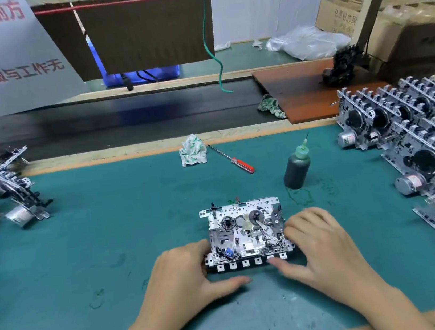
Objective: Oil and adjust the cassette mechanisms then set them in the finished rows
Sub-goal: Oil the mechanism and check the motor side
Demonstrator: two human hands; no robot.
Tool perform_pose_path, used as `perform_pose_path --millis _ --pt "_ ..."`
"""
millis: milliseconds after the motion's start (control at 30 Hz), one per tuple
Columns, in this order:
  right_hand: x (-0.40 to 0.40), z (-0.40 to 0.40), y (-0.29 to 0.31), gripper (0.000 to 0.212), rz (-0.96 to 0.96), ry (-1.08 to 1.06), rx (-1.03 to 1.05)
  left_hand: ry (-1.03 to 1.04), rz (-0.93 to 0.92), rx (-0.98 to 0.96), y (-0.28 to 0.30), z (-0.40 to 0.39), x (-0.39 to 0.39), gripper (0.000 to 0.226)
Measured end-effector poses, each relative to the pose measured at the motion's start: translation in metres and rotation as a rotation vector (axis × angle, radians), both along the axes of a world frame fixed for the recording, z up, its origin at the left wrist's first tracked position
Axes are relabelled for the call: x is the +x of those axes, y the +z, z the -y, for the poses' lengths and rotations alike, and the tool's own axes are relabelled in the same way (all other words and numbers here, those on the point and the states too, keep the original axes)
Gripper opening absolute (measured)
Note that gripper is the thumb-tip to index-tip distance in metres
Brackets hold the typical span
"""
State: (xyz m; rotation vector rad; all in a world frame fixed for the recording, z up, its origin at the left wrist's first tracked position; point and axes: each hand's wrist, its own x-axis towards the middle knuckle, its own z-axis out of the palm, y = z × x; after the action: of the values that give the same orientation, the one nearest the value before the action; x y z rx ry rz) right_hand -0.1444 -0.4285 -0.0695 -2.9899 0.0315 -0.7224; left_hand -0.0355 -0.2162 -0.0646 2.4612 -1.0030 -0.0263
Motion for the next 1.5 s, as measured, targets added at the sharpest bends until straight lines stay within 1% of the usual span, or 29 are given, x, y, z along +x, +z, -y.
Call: perform_pose_path --millis 100,200,267,300,400,467,533,667,800,867,967,1033,1200,1300,1367,1433,1500 --pt "0.001 -0.001 -0.003 0.046 0.005 -0.006 0.014 0.062 0.179 -0.058 -0.005 0.007 -0.006 0.057" --pt "-0.002 -0.001 -0.005 0.047 0.008 0.020 0.050 0.139 0.244 -0.065 -0.008 0.012 -0.012 0.058" --pt "-0.003 -0.003 -0.007 0.049 0.019 0.030 0.050 0.148 0.260 -0.086 -0.007 0.012 -0.011 0.058" --pt "-0.002 -0.003 -0.008 0.049 0.032 0.024 0.037 0.124 0.271 -0.098 -0.006 0.010 -0.009 0.059" --pt "-0.001 -0.004 -0.009 0.050 0.046 -0.015 -0.006 -0.038 0.276 -0.097 -0.006 0.002 -0.002 0.060" --pt "-0.001 -0.002 -0.009 0.051 0.034 -0.013 -0.012 -0.097 0.285 -0.103 -0.007 -0.002 -0.001 0.056" --pt "-0.001 -0.001 -0.009 0.051 0.016 0.018 0.000 -0.082 0.321 -0.111 -0.009 -0.003 -0.003 0.051" --pt "-0.002 0.001 -0.008 0.053 -0.009 0.075 0.043 -0.070 0.443 -0.092 -0.010 -0.002 -0.001 0.052" --pt "-0.003 0.002 -0.008 0.048 0.015 0.082 0.023 -0.133 0.396 -0.088 -0.008 -0.004 0.000 0.061" --pt "-0.002 0.001 -0.009 0.046 0.022 0.065 0.008 -0.087 0.382 -0.082 -0.006 -0.001 -0.004 0.067" --pt "-0.003 0.000 -0.009 0.047 0.010 0.051 0.052 0.040 0.388 -0.079 -0.009 0.006 -0.010 0.064" --pt "-0.005 -0.001 -0.009 0.050 0.012 0.052 0.102 0.078 0.379 -0.087 -0.009 0.009 -0.010 0.063" --pt "-0.004 -0.005 -0.011 0.047 0.068 0.019 0.081 -0.052 0.324 -0.095 -0.005 0.002 -0.003 0.067" --pt "-0.003 -0.003 -0.010 0.056 0.052 -0.003 0.048 -0.089 0.281 -0.098 -0.004 0.003 -0.004 0.070" --pt "-0.003 -0.004 -0.010 0.058 0.070 -0.039 0.049 -0.142 0.311 -0.117 -0.005 0.003 -0.007 0.066" --pt "-0.002 -0.006 -0.009 0.056 0.085 -0.060 0.054 -0.135 0.337 -0.126 -0.004 0.003 -0.008 0.064" --pt "-0.004 -0.005 -0.009 0.054 0.056 -0.021 0.047 -0.066 0.334 -0.121 -0.005 0.003 -0.010 0.063"
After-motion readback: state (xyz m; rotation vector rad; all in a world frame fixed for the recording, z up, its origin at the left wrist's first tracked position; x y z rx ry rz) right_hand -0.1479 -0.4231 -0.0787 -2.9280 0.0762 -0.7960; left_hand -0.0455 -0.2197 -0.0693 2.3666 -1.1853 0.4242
